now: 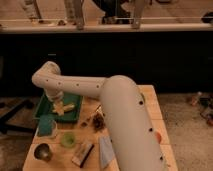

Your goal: Place banana in table surface

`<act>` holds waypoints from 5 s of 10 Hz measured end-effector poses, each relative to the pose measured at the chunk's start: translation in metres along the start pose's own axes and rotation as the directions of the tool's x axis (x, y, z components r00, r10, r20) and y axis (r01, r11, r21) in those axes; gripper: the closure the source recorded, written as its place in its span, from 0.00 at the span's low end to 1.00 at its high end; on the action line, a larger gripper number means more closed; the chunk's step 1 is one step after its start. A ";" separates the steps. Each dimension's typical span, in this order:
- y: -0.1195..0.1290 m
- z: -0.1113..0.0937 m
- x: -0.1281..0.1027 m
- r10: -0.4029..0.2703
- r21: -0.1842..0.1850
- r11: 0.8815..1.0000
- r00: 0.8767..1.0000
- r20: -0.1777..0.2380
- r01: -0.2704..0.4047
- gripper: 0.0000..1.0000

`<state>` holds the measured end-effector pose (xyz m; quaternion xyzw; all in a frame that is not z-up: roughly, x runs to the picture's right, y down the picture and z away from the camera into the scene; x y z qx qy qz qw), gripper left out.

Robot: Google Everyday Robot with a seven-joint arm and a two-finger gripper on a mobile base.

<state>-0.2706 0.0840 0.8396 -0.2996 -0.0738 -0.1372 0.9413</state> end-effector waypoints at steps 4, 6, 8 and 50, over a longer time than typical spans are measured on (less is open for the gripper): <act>-0.021 0.026 0.000 0.073 -0.020 0.997 0.996 -0.046 -0.074 0.20; -0.026 0.041 0.004 0.123 -0.038 0.991 0.991 -0.061 -0.125 0.20; -0.028 0.054 0.009 0.161 -0.057 0.985 0.985 -0.066 -0.165 0.20; -0.017 -0.027 -0.015 -0.070 -0.001 0.998 0.997 0.030 0.070 1.00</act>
